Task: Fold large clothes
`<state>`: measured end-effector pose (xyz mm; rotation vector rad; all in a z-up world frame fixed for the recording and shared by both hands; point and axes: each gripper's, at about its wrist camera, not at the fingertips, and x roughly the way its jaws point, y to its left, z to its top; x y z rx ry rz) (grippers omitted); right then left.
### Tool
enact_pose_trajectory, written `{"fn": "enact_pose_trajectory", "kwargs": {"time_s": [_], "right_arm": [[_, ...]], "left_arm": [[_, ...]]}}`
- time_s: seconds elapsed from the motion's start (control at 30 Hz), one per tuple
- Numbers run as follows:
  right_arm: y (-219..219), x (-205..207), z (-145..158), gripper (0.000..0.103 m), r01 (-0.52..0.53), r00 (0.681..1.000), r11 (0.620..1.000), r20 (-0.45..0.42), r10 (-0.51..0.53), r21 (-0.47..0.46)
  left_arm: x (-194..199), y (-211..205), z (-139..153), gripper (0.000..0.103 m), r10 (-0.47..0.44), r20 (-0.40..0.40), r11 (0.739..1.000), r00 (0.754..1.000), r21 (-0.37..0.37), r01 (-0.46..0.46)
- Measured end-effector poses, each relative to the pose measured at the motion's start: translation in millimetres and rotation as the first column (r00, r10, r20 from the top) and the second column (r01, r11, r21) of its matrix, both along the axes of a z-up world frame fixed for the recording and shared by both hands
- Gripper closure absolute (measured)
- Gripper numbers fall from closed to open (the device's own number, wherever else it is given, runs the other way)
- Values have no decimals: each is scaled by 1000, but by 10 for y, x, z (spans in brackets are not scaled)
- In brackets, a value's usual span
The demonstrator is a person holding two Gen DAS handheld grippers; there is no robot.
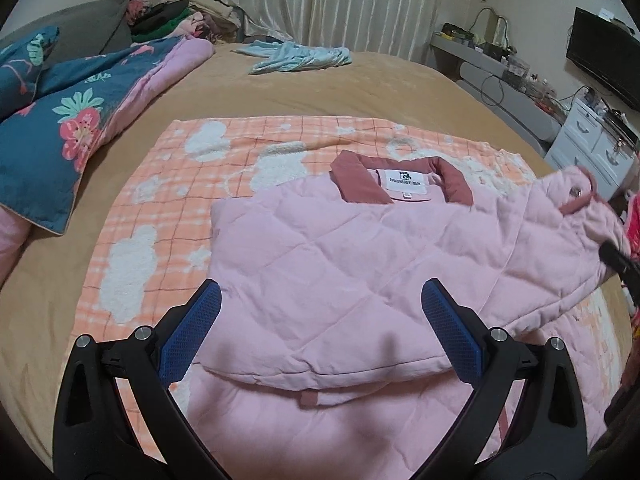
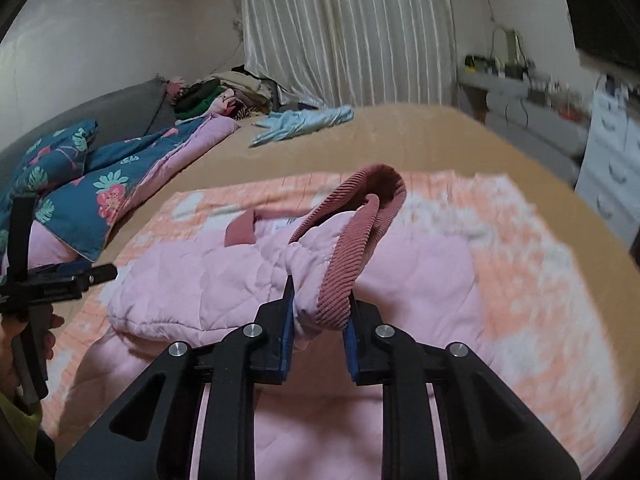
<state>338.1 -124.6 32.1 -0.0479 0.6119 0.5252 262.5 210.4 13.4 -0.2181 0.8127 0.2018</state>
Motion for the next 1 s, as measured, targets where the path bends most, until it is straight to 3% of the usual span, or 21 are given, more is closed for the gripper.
{"fn": "enact_pose_trajectory", "kwargs": {"time_s": [0.37,0.57,0.63,0.73,1.0], "right_arm": [[-42,329,-569,82,52,989,998,-137,-57,-36],[-186,363,-806,59,101,967,995,-233,-105,-26],[-242,335,-799,47,131,965,991,-226,-136,-39],[-316,294,-719,37,157,965,987,-208,-158,-22],[-29,316,-451,26,73,984,997,-158,-78,-34]], "left_arm": [[310,-162,-388,9,-27,-102,999,994,-47,22],[365,-243,-598,9,-43,-160,999,986,-38,38],[367,-235,-641,9,-44,-168,999,985,-39,38],[357,-207,-714,9,-44,-179,998,983,-47,36],[362,-182,-848,8,-51,-185,997,981,-58,41]]}}
